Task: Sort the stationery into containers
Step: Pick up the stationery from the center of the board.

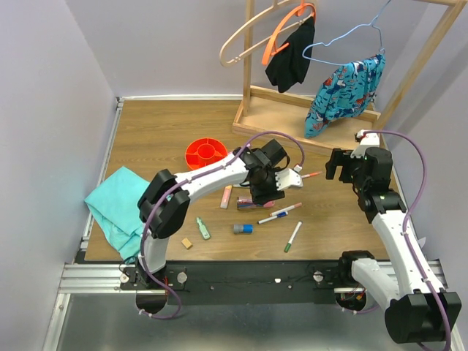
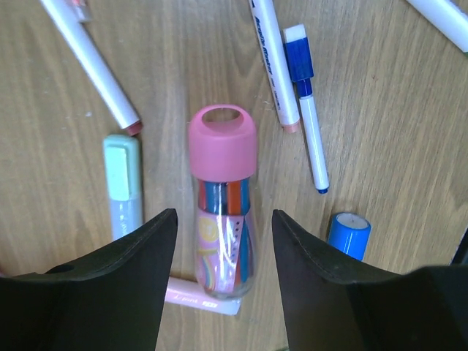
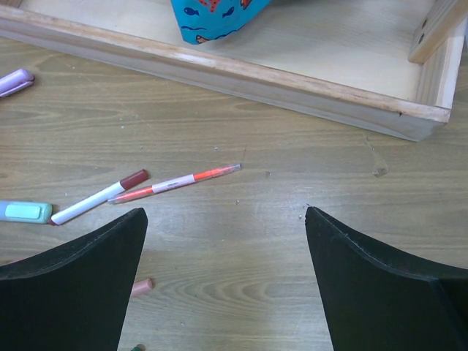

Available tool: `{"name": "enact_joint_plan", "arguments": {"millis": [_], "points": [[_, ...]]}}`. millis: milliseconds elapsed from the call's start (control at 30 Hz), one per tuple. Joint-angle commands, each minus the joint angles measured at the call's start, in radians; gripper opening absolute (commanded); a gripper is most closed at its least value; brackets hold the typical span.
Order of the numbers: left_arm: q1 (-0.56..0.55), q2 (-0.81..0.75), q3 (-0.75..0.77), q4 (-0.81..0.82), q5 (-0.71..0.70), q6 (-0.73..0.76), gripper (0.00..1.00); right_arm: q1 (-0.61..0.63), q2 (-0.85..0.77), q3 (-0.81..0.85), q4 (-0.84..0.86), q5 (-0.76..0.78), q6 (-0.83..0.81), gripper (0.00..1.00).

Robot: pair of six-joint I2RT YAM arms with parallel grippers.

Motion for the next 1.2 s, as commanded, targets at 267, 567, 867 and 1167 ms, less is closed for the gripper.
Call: {"name": "enact_joint_plan", "arguments": {"millis": [267,567,867,1167], "points": [[-0.018,0.131,0.059,-0.016,-0.012,-0.055,0.64,-0.006,-0.017,-0.017,-0.008,0.013,0.02,0.97],[-0.027,0.178,0.065,-0.002,-0.018,-0.073,0.61,-0.006,-0.024,-0.015,-0.01,0.012,0.023,0.97],[-0.028,0.177,0.016,0.021,-0.018,-0.076,0.58,-0.008,-0.021,-0.018,-0.007,0.012,0.026,0.97],[-0.027,0.16,-0.051,0.081,-0.023,-0.086,0.55,-0.006,-0.004,-0.009,-0.011,0.012,0.023,0.96]]}}
